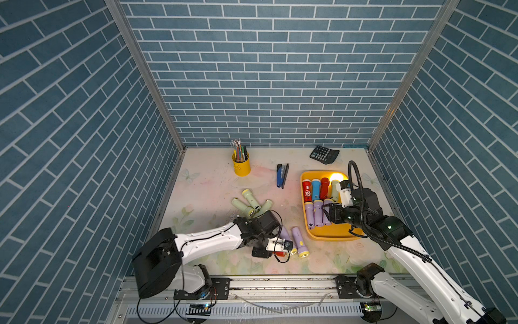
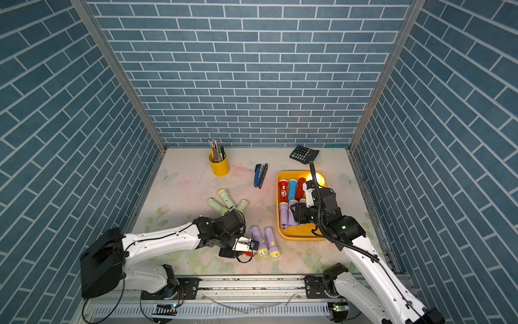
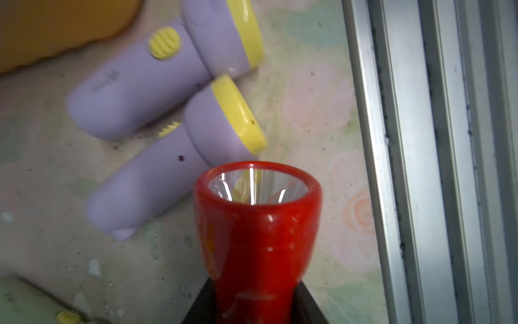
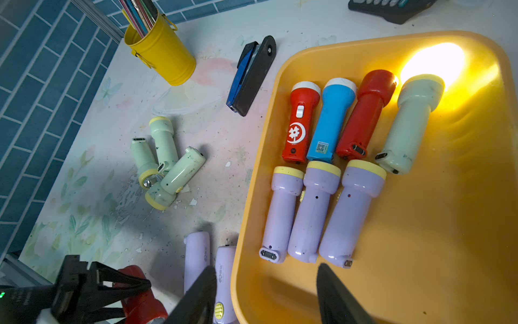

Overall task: Put the flashlights into the storage boxes
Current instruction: Pick up the flashlight from the center of the board.

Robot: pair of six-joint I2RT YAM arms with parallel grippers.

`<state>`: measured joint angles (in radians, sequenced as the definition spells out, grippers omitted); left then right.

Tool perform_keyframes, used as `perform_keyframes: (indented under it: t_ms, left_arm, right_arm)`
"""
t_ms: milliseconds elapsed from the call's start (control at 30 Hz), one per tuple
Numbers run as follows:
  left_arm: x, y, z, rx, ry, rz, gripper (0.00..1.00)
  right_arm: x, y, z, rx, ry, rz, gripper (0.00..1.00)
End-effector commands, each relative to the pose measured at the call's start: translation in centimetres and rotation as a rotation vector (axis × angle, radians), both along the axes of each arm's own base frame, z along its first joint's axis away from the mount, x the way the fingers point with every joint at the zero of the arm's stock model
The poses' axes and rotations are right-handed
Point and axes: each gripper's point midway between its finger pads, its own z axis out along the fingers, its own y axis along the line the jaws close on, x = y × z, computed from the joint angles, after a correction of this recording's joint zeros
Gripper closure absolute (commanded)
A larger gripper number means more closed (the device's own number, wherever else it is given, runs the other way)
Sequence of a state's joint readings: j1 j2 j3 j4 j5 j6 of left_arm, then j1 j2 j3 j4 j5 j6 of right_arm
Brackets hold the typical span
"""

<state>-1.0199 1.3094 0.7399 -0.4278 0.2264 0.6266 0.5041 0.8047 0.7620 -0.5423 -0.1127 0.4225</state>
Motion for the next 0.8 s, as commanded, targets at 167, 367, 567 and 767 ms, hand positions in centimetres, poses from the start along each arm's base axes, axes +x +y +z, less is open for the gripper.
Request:
perform_keyframes:
  t_ms: [167,367,567,767]
  left_arm:
    - [6.7,-2.8,9.9,-0.699,-0.03,0.632,0.69]
    - [8.5,-3.5,12.5,-0.941,0.042,0.78,0.69]
    - [8.7,-4.5,12.6,-1.034,0.134,0.805,0.69]
    - [8.7,-5.1,13.0,-1.078,0.178,0.807,0.69]
  right_arm:
    - [1.1,3.0,1.4,0.177,-0.113,0.082,0.42]
    - [0.7,4.9,1.8,0.258,-0.108,0.164,0.41]
    - [-0.2,6.1,3.2,0.36,-0.084,0.2,0.3]
    - [-0.3,7.7,4.6,0.475,-0.095,0.226,0.28]
